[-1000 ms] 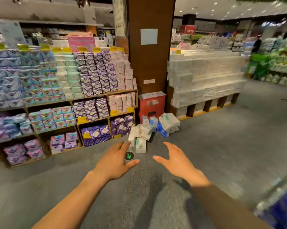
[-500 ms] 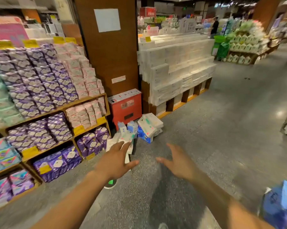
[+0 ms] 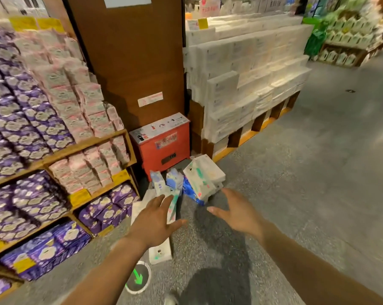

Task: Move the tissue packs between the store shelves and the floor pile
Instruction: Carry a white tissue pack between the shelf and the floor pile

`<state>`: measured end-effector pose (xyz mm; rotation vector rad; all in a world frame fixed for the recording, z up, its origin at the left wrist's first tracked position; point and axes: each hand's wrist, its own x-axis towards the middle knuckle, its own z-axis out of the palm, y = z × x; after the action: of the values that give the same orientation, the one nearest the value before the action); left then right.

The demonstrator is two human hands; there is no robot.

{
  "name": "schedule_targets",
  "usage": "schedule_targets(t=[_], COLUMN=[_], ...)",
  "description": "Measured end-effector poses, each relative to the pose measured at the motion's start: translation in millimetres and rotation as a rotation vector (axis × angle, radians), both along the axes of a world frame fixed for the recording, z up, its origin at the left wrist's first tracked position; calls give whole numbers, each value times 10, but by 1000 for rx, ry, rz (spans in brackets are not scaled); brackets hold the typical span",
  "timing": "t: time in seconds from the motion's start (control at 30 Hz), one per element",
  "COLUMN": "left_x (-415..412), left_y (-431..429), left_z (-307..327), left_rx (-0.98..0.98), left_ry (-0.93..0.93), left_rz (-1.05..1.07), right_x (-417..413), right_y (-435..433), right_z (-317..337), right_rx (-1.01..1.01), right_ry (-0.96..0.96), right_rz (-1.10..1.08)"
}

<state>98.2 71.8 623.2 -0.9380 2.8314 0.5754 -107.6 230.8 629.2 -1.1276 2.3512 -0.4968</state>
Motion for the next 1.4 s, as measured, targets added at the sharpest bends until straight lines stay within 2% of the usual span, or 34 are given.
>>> schedule_targets(t=[0.27,0.47,0.6,0.8,0.93,1.07,1.2,1.4], left_x=[-1109,-1974,-2676,-3730,-4228,-4559,-4778,-4907], left_y=[-1907,-2737,-3131,-3530,-3681,-3871,-4056,-4131], left_z=[-924,-1903,-2889,-4803,-6044,-6916,-7432,-7600], left_rx=[6,92,99,77,74,36,-14,30], left_ry=[-75,-158,-200,-165,-196,-204,-147,-150], left_rz=[-22,-69,-108,-178,-211,-211,-201,-217], right_x=[-1028,-1844,-2456,-3333,-3836,-4219,-4436,-4484], right_y=[-1866,-2581,-2875,-3362,-3663,-3928,-4134,-4192], right_z=[-879,-1951,-3027,-4970,-6210,-7127,-7670,-7856], right_rx=[17,135,165,164,160,142,203,171], right_ry=[-8,-7,-30,-56,-41,10,4,-91], right_rz=[-65,-153,-197,-233,-273,-284,-302,-373])
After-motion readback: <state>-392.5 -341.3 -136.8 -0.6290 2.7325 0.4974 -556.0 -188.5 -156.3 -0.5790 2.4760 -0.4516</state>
